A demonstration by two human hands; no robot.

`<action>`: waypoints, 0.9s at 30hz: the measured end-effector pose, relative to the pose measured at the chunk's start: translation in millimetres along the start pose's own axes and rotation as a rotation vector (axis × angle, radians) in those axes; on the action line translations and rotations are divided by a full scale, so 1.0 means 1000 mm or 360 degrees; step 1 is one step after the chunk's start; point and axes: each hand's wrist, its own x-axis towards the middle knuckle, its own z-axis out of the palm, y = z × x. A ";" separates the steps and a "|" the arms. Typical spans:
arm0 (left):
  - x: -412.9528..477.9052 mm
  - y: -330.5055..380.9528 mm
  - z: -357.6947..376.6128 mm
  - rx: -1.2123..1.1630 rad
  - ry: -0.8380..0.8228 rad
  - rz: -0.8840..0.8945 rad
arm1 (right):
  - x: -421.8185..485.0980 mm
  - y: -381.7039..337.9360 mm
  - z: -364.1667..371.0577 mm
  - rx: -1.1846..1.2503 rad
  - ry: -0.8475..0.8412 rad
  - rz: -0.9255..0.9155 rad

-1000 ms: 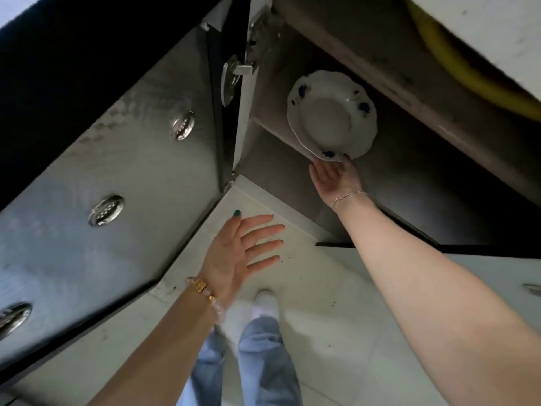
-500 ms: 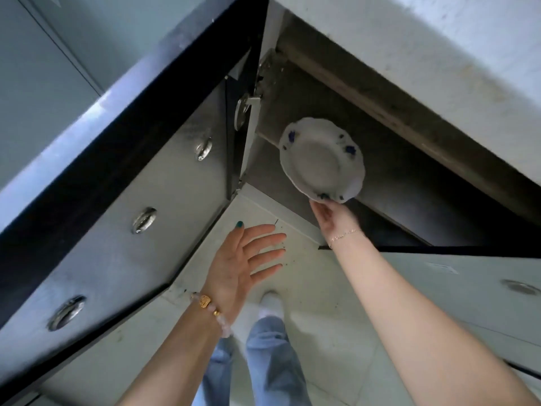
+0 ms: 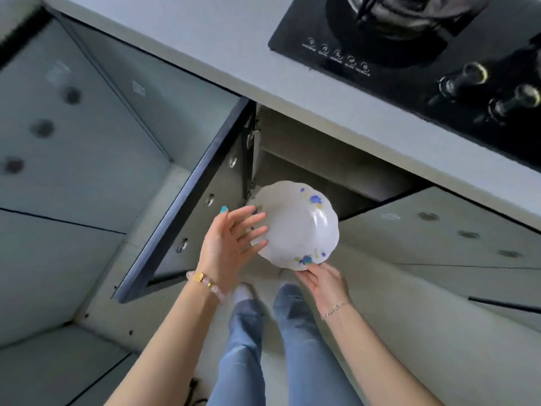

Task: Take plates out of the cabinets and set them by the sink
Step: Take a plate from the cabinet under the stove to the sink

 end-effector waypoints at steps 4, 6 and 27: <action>-0.041 0.021 0.007 0.0049 -0.0036 0.0054 | -0.050 -0.012 -0.003 -0.0049 -0.0071 -0.0075; -0.055 0.030 0.006 0.0062 -0.0053 0.0080 | -0.069 -0.021 -0.001 -0.0083 -0.0095 -0.0109; -0.067 0.114 -0.064 0.1038 0.0366 0.0488 | -0.148 -0.098 0.018 -0.0057 -0.0256 -0.0598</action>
